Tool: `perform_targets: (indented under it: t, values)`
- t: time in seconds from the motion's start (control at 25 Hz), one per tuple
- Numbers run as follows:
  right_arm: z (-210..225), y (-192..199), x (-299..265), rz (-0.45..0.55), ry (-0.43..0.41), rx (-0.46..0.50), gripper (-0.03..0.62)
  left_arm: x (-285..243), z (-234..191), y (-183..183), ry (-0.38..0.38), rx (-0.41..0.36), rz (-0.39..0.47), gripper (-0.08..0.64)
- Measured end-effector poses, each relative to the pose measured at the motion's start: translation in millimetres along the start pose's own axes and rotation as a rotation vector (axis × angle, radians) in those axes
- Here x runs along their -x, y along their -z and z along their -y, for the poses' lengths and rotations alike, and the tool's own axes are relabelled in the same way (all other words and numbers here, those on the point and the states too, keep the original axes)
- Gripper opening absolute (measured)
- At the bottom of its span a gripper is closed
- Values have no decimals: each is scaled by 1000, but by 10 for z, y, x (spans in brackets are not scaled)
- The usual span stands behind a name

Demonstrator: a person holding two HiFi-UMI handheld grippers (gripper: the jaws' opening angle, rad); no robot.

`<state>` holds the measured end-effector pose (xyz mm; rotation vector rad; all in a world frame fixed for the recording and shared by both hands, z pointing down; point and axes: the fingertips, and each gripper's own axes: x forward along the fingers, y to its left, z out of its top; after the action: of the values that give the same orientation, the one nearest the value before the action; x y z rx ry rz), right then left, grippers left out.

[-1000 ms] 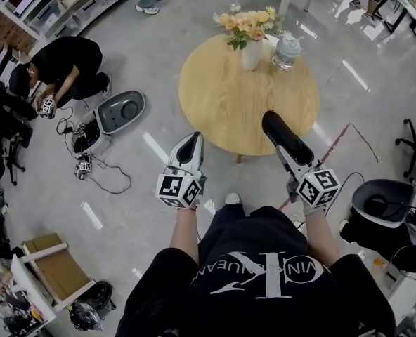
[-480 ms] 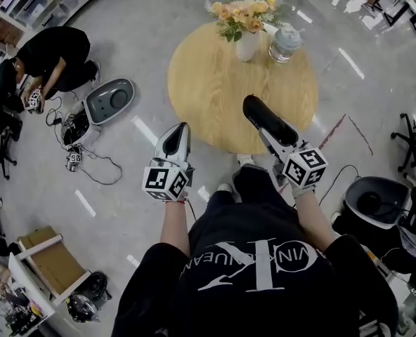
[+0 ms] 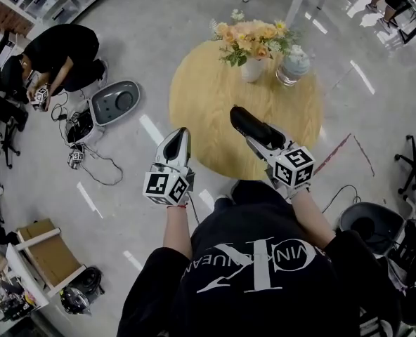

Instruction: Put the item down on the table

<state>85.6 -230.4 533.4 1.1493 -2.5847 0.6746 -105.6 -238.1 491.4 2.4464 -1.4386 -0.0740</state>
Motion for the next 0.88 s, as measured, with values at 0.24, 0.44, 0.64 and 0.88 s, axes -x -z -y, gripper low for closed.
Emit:
perform_targets:
  t: [0.24, 0.44, 0.64, 0.88]
  values:
    - [105, 60, -272, -42, -77, 29, 264, -60, -128, 122, -68, 29, -29, 12]
    - [130, 76, -484, -49, -102, 103, 264, -29, -197, 172, -118, 44, -38, 12]
    - [103, 181, -640, -104, -135, 189, 265, 62, -282, 231, -169, 60, -43, 12]
    - [128, 380, -667, -172, -153, 191, 265, 70, -280, 304, -183, 78, -49, 12]
